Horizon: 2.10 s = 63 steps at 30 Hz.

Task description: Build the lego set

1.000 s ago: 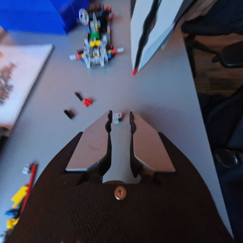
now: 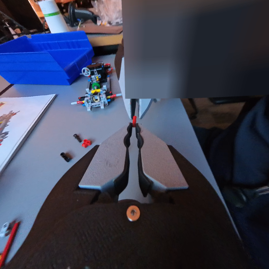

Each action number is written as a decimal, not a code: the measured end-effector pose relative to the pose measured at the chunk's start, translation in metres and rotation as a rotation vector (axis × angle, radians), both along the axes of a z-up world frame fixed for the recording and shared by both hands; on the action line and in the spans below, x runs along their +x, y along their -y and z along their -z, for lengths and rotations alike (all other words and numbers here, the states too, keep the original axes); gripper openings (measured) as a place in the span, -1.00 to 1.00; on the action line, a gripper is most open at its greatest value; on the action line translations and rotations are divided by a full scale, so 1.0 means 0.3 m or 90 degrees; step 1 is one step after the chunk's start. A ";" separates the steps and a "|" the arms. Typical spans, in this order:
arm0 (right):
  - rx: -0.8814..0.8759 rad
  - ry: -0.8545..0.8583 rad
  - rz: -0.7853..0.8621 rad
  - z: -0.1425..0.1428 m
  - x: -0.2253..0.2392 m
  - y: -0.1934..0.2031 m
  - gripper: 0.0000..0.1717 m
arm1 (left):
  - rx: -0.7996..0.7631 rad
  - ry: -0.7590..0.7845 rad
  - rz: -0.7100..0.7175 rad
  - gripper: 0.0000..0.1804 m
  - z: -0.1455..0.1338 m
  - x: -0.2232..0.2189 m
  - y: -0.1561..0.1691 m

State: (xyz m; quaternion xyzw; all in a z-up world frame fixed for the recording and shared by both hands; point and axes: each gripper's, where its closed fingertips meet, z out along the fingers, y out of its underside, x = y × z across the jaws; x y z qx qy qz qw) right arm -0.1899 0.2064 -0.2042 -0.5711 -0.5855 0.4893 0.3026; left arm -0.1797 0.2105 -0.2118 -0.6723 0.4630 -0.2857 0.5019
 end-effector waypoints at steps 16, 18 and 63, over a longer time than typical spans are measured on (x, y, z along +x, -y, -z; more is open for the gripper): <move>0.161 -0.041 0.000 -0.067 -0.004 0.014 -0.98 | 0.013 0.091 0.021 -0.98 -0.071 0.011 0.019; 0.173 -0.039 -0.001 -0.068 -0.002 0.015 -0.98 | 0.007 0.098 0.023 -0.98 -0.073 0.013 0.020; 0.297 0.145 -0.016 0.208 -0.040 -0.085 -0.99 | -0.253 -0.185 -0.057 -0.93 0.226 -0.097 -0.078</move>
